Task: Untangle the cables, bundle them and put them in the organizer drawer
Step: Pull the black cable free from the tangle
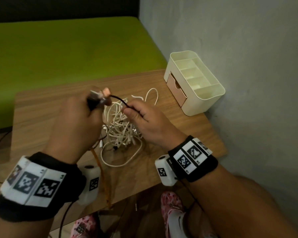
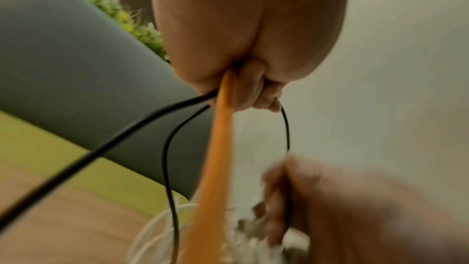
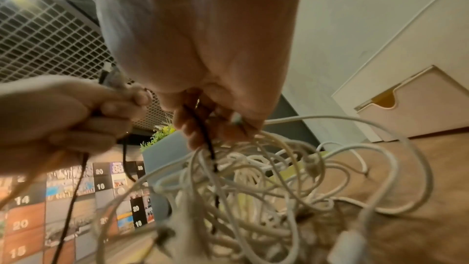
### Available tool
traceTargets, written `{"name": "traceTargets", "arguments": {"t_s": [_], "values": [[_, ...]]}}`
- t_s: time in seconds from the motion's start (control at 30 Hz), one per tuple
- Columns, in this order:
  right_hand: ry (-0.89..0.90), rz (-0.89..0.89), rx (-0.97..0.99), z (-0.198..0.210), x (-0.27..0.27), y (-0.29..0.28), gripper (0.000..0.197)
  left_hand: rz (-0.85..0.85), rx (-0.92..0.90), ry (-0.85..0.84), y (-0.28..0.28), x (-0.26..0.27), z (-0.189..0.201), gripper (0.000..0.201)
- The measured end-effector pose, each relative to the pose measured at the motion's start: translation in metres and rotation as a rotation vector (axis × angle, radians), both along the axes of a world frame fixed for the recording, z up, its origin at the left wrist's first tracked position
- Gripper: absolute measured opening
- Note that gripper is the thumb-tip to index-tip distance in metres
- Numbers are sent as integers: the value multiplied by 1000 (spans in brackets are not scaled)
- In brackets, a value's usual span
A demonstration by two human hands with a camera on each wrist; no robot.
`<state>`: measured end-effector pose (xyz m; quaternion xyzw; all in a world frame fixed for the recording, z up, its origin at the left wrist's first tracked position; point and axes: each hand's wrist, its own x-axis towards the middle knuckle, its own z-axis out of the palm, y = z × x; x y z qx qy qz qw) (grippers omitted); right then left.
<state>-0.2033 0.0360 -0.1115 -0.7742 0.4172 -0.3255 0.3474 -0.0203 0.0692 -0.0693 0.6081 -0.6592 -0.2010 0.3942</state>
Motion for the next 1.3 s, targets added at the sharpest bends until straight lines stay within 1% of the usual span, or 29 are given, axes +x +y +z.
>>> {"name": "traceTargets", "arguments": {"t_s": [0.03, 0.1, 0.2, 0.3, 0.37, 0.4, 0.43, 0.47, 0.53, 0.57, 0.63, 0.67, 0.7, 0.8, 0.83, 0.87, 0.93, 1.0, 1.03, 1.07, 1.1, 1.13, 1.2, 1.23, 1.27, 1.3], "values": [[53, 10, 48, -2, 0, 0, 23, 22, -6, 64, 1, 2, 3, 26], [85, 3, 57, -5, -1, 1, 25, 35, 49, 94, 0, 7, 5, 32], [-24, -88, -75, -3, -1, 2, 20, 45, 138, 109, 0, 11, 4, 32], [-137, -198, -228, 4, 2, 6, 17, 83, 188, 116, -1, 13, 7, 32], [-172, -243, -317, 10, 4, 10, 15, 107, 200, 43, 1, 13, 9, 29], [-171, -250, -343, 11, 5, 10, 15, 120, 187, -23, 3, 11, 12, 24], [-155, -243, -357, 10, 5, 10, 15, 132, 146, -97, 8, 7, 17, 18], [-134, -229, -366, 9, 4, 9, 15, 122, 91, -147, 11, 2, 20, 18], [-107, -202, -372, 6, 6, 9, 15, 18, 46, -169, 13, -4, 19, 33], [-106, -196, -366, 6, 7, 10, 16, -43, 67, -185, 11, -5, 15, 35], [-118, -204, -359, 11, 10, 13, 16, -85, 120, -235, 6, -4, 9, 24], [-113, -204, -333, 13, 9, 15, 16, -79, 134, -213, 5, -3, 8, 18], [-84, -189, -270, 14, 9, 15, 17, -69, 135, -158, 4, -3, 9, 17], [133, -81, -4, 13, 7, 14, 24, -50, 116, 29, 6, -3, 12, 25], [170, -68, 27, 11, 6, 14, 25, -50, 120, 71, 6, -2, 11, 26], [165, -71, 27, 11, 4, 15, 24, -50, 132, 98, 5, 0, 11, 26], [62, -120, -66, 16, 4, 17, 23, -43, 169, 134, 4, 5, 8, 27], [-98, -195, -290, 29, 3, 17, 19, -40, 184, 174, 6, 6, 8, 28], [-145, -226, -409, 34, 3, 18, 16, -40, 163, 182, 7, 5, 9, 28], [-162, -247, -490, 38, 4, 18, 15, -39, 131, 190, 8, 4, 11, 28], [-155, -251, -506, 38, 4, 18, 14, -37, 89, 208, 10, 4, 13, 28], [-120, -245, -458, 36, 3, 18, 15, -31, 46, 239, 12, 4, 16, 29], [46, -220, -220, 26, 0, 17, 16, -6, -12, 323, 14, 6, 21, 29], [132, -211, -124, 18, -2, 17, 17, 3, -10, 357, 14, 8, 21, 30], [180, -218, -90, 12, -6, 17, 18, 1, 10, 375, 14, 11, 20, 31], [185, -234, -99, 10, -8, 18, 20, -8, 42, 374, 14, 15, 19, 33]]}}
